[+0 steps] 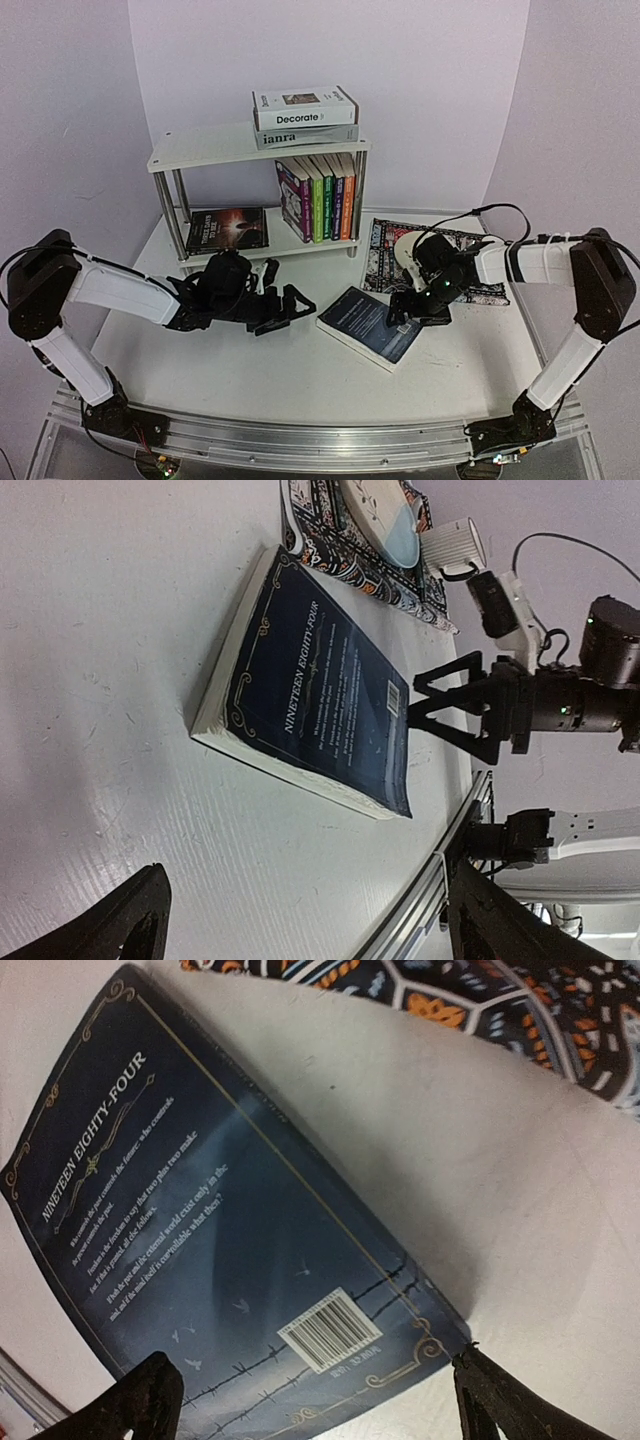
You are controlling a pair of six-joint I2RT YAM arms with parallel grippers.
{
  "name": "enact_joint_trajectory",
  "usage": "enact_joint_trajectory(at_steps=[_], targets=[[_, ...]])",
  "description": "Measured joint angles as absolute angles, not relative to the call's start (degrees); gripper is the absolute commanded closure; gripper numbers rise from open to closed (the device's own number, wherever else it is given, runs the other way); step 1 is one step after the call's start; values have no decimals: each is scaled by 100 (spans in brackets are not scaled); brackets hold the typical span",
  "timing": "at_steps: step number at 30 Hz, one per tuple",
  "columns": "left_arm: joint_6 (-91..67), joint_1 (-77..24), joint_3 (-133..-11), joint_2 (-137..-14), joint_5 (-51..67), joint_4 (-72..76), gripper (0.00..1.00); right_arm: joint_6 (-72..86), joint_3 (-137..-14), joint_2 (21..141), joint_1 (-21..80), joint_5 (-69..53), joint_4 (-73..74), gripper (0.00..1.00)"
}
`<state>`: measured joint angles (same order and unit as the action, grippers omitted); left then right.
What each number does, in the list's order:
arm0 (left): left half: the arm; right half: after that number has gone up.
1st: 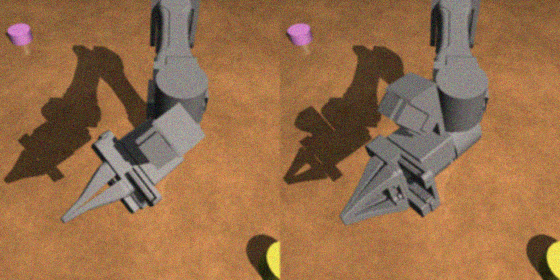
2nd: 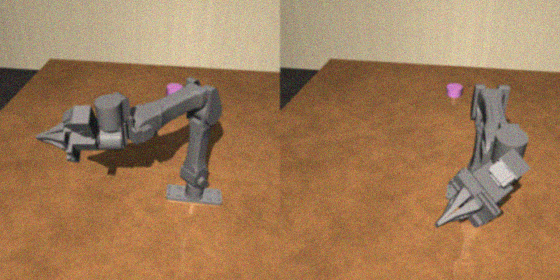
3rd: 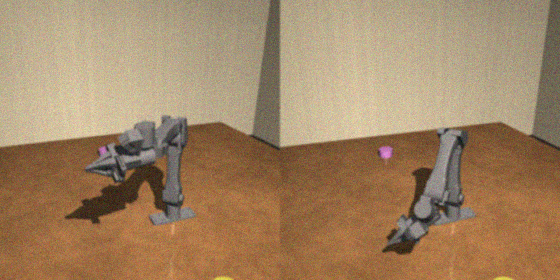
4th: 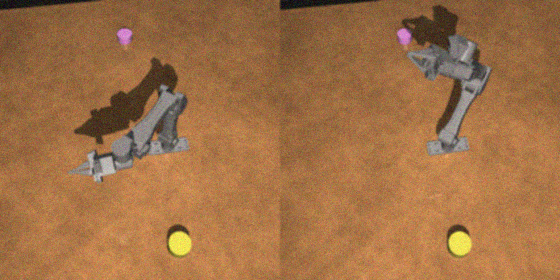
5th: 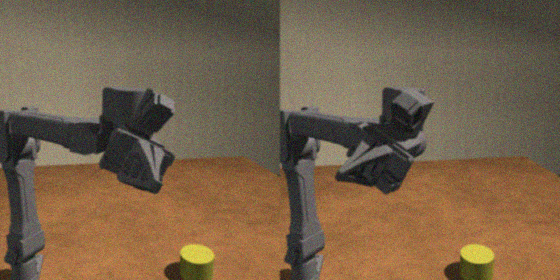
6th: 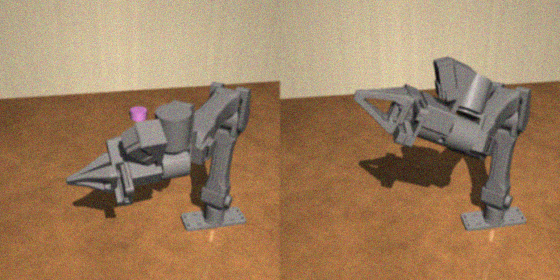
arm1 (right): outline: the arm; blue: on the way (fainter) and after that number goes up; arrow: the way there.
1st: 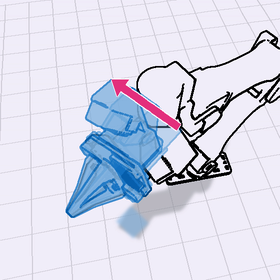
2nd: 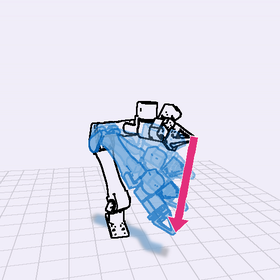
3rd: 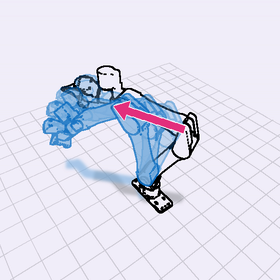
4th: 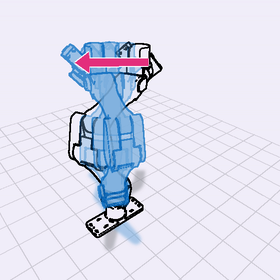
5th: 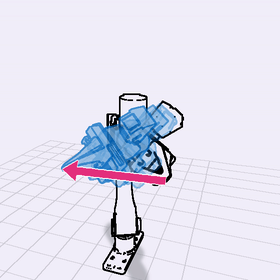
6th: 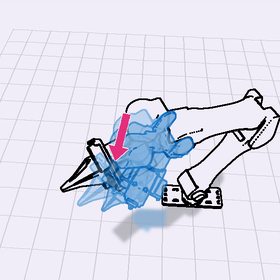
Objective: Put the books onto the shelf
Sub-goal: Move the book to the center of the board.
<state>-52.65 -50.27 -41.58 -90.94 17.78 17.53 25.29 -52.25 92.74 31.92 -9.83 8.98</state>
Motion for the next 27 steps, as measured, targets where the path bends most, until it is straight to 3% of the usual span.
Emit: enact_joint_trajectory(at_steps=[6,13,27], targets=[[-5624,-5101,-4154,-9287,1895,2216,3,2460,-5221,9476,3192,-1617,724,13],[-5895,-5144,-4156,-9704,2101,2588,3,2488,-5142,9476,3325,-2113,529,9],[-6167,-5294,-4165,-9878,2071,2757,6,2016,-6026,10113,2669,-1314,824,11]])
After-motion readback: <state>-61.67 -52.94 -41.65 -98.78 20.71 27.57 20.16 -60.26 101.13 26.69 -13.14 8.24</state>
